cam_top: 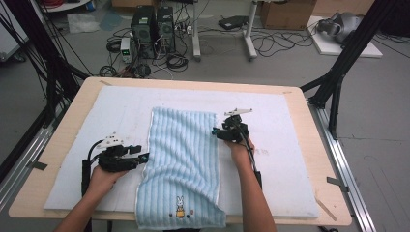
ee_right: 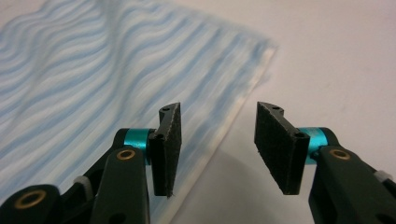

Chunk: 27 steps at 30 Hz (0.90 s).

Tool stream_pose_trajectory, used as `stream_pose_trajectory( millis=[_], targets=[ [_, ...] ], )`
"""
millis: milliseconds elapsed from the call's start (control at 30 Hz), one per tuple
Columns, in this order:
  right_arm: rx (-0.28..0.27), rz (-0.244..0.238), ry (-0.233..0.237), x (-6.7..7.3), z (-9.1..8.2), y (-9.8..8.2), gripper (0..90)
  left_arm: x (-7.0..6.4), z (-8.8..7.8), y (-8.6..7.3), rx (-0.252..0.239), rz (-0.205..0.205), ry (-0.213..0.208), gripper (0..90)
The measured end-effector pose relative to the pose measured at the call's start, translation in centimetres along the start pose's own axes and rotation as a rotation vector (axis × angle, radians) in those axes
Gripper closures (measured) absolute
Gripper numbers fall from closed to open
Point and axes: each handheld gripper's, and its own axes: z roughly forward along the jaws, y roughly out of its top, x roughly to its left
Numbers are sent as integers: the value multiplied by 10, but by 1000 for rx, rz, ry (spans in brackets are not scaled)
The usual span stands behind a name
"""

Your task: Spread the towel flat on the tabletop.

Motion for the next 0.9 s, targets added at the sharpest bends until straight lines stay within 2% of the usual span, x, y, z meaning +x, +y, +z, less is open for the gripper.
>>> stream_pose_trajectory(
  millis=[67, 167, 233, 300, 333, 400, 500, 533, 600, 633, 667, 767, 833, 900],
  targets=[
    [5, 19, -24, -3, 10, 5, 566, 1, -1, 0, 0, -2, -1, 468],
    [27, 19, -41, -4, 24, 9, 635, 3, -2, -1, 2, -8, 1, 468],
    [31, 20, -70, -2, 27, 12, 732, 4, -2, -2, 1, -12, 5, 469],
    [55, 2, -68, -2, 27, 15, 865, 5, -3, -2, 1, -15, 9, 469],
    [71, -21, -90, -2, 26, 17, 870, 5, -3, -3, -1, -19, 14, 469],
    [86, -63, -178, -3, 25, 19, 874, 5, -3, -3, -3, -22, 13, 469],
    [82, -19, -270, -14, 21, 16, 869, 6, -2, -3, -1, -24, 14, 469],
    [75, 4, -269, -18, 19, 15, 853, 6, -1, -2, 1, -19, 16, 469],
    [54, 22, -254, -21, 17, 15, 713, 8, 1, 1, -1, -17, 20, 467],
    [32, 30, -237, -21, 14, 15, 708, 8, 1, 1, -1, -17, 20, 467],
    [4, 35, -217, -21, 10, 14, 682, 12, 3, 8, -22, -17, 31, 467],
    [-19, 31, -178, -19, 0, 12, 641, 17, 8, 17, -29, -14, 39, 468],
    [-14, 7, -167, -17, -7, 8, 615, 26, 22, 35, -29, -8, 52, 474],
    [-29, 11, -137, -15, -17, 3, 602, 33, 35, 47, -25, -14, 54, 480]
  ],
)
